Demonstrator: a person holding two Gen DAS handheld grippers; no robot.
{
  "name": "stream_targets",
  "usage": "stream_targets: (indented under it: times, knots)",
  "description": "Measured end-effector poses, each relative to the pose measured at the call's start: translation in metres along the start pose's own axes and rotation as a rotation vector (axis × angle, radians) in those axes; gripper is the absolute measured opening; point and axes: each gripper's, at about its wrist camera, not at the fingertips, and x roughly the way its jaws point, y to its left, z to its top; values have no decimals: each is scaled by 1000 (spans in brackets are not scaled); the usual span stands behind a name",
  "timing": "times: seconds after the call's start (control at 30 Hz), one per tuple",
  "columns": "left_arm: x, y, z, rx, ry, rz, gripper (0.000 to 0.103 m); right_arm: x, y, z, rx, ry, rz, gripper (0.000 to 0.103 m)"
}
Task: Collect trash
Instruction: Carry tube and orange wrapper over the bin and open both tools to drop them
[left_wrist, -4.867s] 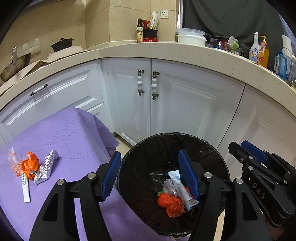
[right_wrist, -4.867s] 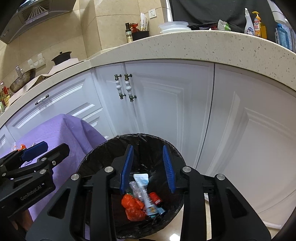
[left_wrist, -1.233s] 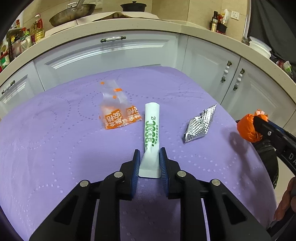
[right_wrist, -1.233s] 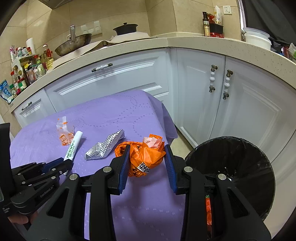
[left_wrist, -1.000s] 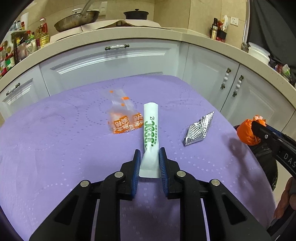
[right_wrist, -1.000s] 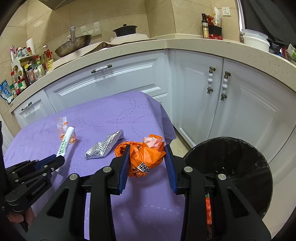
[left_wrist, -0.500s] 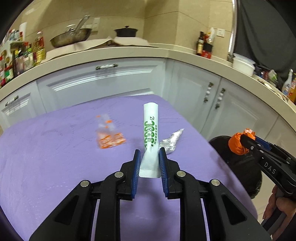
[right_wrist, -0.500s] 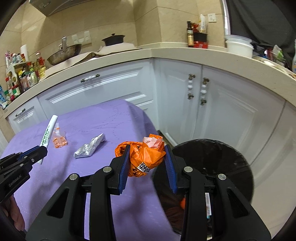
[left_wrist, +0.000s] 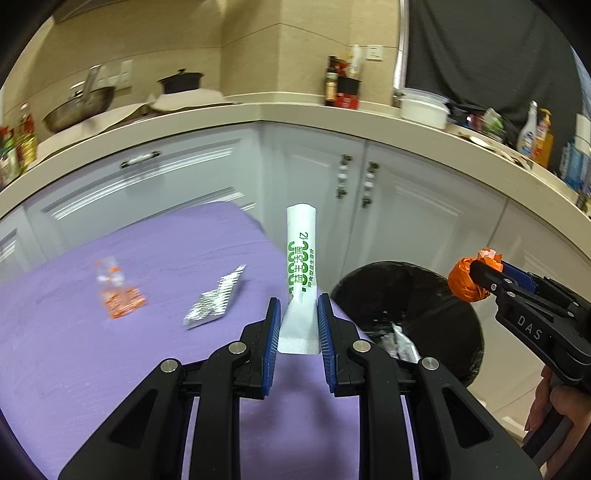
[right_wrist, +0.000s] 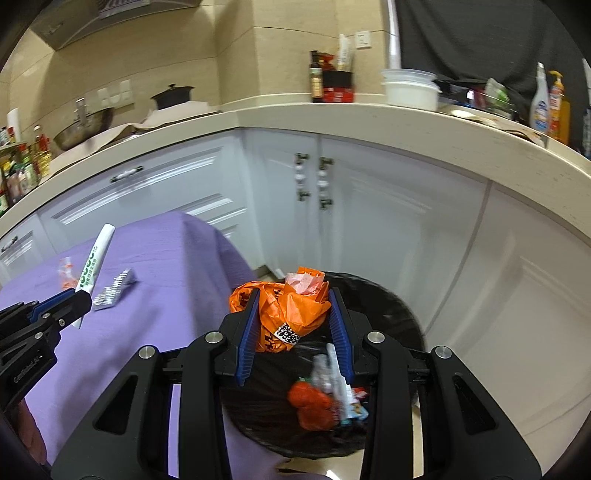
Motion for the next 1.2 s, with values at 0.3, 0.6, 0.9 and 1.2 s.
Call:
stream_targets:
  times: [0.3, 0.6, 0.9, 1.2]
  knots:
    - [21, -47, 2, 78, 17, -43, 22, 3, -34, -3, 41, -1, -51, 35]
    - [39, -73, 1, 118, 27, -51, 22, 9, -47, -6, 61, 6, -61, 35]
    - [53, -83, 1, 123, 43, -53, 22, 21, -57, -10, 84, 22, -68, 35]
    - [64, -87, 4, 118, 60, -64, 25, 32, -58, -12, 94, 28, -80, 46]
